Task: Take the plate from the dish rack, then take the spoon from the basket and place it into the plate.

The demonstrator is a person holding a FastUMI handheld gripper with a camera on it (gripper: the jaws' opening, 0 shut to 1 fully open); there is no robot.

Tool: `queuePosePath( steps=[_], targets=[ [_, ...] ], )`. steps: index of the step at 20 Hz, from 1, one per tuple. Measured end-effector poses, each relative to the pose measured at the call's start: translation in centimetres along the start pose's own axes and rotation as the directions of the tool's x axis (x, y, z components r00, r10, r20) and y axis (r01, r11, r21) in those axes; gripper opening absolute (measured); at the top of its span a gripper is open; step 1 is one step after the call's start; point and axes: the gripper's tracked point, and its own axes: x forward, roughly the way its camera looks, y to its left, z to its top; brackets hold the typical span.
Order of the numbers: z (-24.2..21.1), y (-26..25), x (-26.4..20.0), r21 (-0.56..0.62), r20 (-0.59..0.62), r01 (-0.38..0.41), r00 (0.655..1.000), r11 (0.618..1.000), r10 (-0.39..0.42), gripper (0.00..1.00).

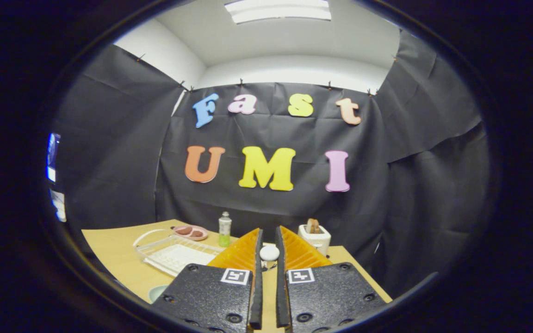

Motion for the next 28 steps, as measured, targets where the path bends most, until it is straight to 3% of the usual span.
queuePosePath(
  steps=[5, 10, 15, 23, 28],
  targets=[
    [-4.7, 8.7, -0.7, 0.032, -0.088, -0.15, 0.984, 0.988, 0.153, 0.17],
    [-11.0, 12.8, 0.9, 0.097, -0.204, -0.177, 0.96, 0.979, 0.194, 0.17],
    [-14.6, 14.5, 1.5, 0.145, -0.278, -0.188, 0.934, 0.971, 0.222, 0.17],
    [-16.1, 14.3, 1.9, 0.12, -0.329, -0.193, 0.918, 0.974, 0.223, 0.18],
    [-16.3, 13.2, 1.1, 0.148, -0.4, -0.142, 0.897, 0.979, 0.19, 0.22]
  ],
)
